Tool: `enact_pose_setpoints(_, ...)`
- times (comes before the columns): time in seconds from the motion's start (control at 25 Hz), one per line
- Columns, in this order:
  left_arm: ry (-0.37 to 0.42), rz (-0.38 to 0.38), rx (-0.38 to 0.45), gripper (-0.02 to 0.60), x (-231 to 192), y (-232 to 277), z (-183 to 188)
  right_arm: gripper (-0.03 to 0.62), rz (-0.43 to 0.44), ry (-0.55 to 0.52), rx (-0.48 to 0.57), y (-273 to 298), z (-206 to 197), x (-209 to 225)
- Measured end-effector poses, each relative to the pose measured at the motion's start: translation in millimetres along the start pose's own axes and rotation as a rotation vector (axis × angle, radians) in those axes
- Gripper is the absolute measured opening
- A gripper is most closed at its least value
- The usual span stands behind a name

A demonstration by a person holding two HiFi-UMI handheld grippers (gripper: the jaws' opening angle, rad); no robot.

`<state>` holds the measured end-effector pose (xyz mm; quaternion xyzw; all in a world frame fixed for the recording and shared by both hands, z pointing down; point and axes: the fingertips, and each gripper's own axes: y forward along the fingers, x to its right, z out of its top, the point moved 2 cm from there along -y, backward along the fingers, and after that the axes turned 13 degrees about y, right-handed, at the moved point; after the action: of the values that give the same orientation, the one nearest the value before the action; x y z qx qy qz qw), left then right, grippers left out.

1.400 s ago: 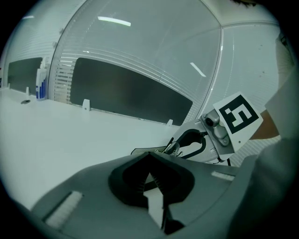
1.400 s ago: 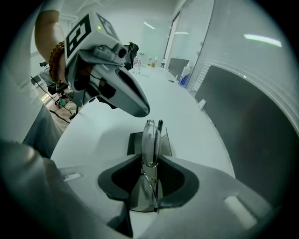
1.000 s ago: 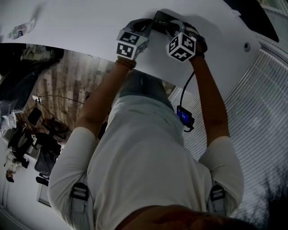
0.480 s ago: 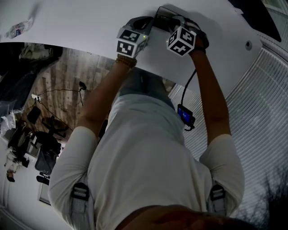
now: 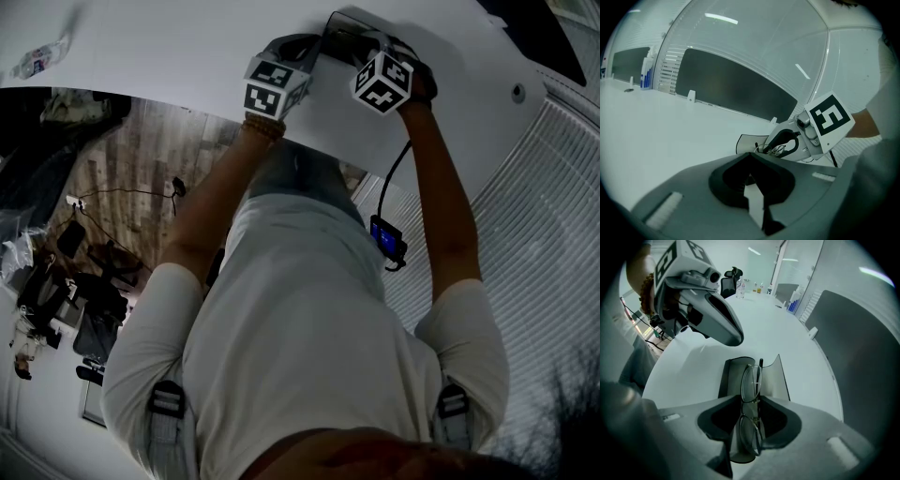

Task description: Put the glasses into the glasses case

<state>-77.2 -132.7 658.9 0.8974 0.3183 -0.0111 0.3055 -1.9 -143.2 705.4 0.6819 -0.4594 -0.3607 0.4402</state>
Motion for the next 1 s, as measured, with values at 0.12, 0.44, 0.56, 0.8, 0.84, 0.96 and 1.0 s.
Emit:
enact_pose_setpoints(0.12,0.006,-0.001,-0.003,0.002,2.4,-3.5,1.6,0.133,0.005,0.015,0.008,-6.1,-0.6,-1.3)
enact_pose_setpoints(0.44,0.015,-0.003,0.002,0.002,5.1,-15.4,8.7,0.160,0.010,0.034,0.035,-20.5,5.8,-2.1)
enact_pose_setpoints(0.56,0.028,-0.008,0.005,0.002,11.8,-24.5,15.5,0.160,-0.006,0.067,0.075,-40.3,11.2,-5.1)
enact_pose_setpoints(0.8,0.057,-0.050,0.046,0.002,42.0,-52.2,48.4,0.151,-0.059,0.212,0.225,-107.3,21.2,-17.2)
enact_pose_setpoints(0.84,0.059,-0.058,0.059,0.002,45.4,-56.3,56.5,0.134,-0.083,0.234,0.263,-121.1,24.9,-16.8)
enact_pose_setpoints(0.96,0.076,-0.083,0.103,0.002,56.7,-68.5,79.2,0.074,-0.165,0.272,0.376,-162.8,35.1,-18.6)
enact_pose_setpoints(1.0,0.086,-0.091,0.121,0.002,61.6,-72.3,88.0,0.057,-0.188,0.286,0.410,-177.2,37.8,-18.7)
